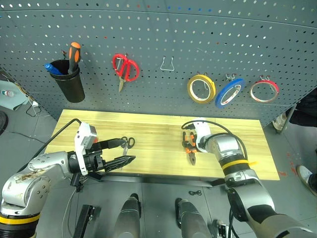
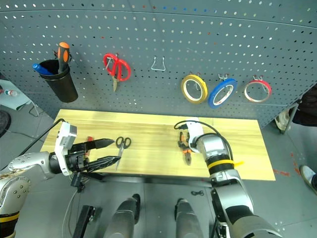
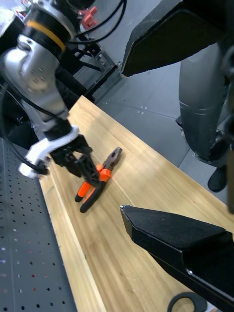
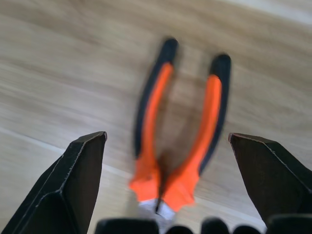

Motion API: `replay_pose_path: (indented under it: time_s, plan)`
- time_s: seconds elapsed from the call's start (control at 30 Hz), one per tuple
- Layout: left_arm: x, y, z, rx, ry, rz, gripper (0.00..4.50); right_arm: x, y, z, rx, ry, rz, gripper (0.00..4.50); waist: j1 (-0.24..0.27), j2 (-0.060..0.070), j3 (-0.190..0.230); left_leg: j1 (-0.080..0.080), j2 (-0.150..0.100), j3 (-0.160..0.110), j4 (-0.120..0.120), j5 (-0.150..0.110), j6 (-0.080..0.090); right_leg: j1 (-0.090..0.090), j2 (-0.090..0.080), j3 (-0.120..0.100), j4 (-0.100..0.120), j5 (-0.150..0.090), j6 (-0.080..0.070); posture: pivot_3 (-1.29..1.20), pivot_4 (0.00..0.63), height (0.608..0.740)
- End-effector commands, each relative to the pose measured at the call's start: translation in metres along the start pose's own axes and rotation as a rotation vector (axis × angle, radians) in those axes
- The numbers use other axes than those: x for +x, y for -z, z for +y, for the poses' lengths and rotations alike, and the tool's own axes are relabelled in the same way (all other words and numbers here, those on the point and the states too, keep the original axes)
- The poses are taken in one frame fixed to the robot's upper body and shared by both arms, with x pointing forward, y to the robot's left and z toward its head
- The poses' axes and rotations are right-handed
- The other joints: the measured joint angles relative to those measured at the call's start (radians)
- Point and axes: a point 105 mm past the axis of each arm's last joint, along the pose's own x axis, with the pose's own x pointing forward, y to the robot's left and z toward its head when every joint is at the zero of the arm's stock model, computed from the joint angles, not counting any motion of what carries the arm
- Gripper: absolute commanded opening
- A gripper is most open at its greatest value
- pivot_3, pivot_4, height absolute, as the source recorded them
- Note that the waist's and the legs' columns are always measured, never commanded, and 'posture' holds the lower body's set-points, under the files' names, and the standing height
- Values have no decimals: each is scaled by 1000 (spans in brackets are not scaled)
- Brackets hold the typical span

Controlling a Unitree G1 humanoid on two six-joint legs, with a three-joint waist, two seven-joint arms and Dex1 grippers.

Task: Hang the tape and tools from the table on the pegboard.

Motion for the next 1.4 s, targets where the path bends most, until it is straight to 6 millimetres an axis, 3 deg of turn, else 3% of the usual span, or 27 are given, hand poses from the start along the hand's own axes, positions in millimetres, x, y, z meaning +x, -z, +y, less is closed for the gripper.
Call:
replay_pose_path:
  time_s: [0.03, 0.17, 0.43, 0.57, 0.63, 0.7, 0.77, 0.83, 0.97, 1.1, 1.3, 1.4]
  plan:
    - [-2, -8, -5, 32, 7, -9, 4500, 2, -9, 1, 15, 1, -22, 4483, -1, 0, 0, 0, 0, 0, 0, 0, 0, 0, 0, 0, 0, 0, 0, 194, 273, 740]
    - [-1, -9, -5, 34, 12, -7, 4500, 7, -7, 5, 38, -23, -6, 4483, -3, 0, 0, 0, 0, 0, 0, 0, 0, -1, 0, 0, 0, 0, 0, 197, 271, 740]
    - [0, -10, -4, 40, 17, -8, 4500, 9, -4, 7, 46, -41, 2, 2192, 0, 0, 0, 0, 0, 0, -1, 0, 0, 0, 0, 0, 0, -5, -7, 196, 264, 740]
    - [2, -10, -4, 42, 20, -12, 4500, 7, -2, 7, 41, -47, 2, 2050, 0, 0, 0, 0, 0, 0, -1, 0, 0, 0, 0, 0, 0, -5, -7, 195, 261, 740]
    - [2, -12, -4, 44, 20, -21, 4500, -2, -12, 11, -32, -83, -63, 2040, 0, 0, 0, 0, 0, 0, -1, 0, 0, 0, 0, 0, 0, -5, -7, 201, 259, 740]
    - [1, -14, -3, 41, 15, -32, 4500, -19, -26, 20, -128, -146, -153, 2035, 3, 1, 0, 0, 0, 0, -1, 0, 0, 0, 0, 0, 0, -5, -6, 201, 259, 740]
    - [-1, -15, -3, 35, 10, -39, 4500, -49, -39, 39, -213, -263, -262, 2035, 4, 1, 1, -1, 0, 0, -2, 0, 0, -1, 0, 0, 0, -6, -5, 206, 256, 740]
    - [-2, -14, -3, 28, 6, -43, 4500, -73, -38, 48, -297, -311, -304, 2035, 5, 2, 1, -3, 0, 0, -3, 0, 0, -3, 0, 0, 0, -5, -3, 203, 248, 740]
    - [-1, -13, -4, 19, 2, -54, 4500, -93, -33, 46, -353, -292, -335, 2035, 5, 1, 0, -1, 0, 0, -6, 0, 0, -3, 0, -1, 0, -4, -2, 197, 240, 740]
    - [-3, -30, 2, 19, -32, -139, 4500, -132, -81, 49, -403, -258, -632, 2035, 7, 1, 0, -1, 0, 0, -5, 0, 0, -3, -1, -1, 0, -8, -8, 187, 228, 740]
    - [0, -86, 6, -10, -37, -395, 4500, -214, -151, 70, -400, -303, -1151, 2035, 6, 1, 0, -2, 0, 0, -3, 0, 0, -3, 0, -1, 0, -2, 2, 181, 225, 740]
    - [-2, -107, 9, -34, -42, -501, 4500, -234, -176, 77, -398, -263, -1306, 2035, 4, 0, 0, -2, 0, -1, -2, 0, 0, -1, 0, -1, -1, -2, 2, 177, 224, 740]
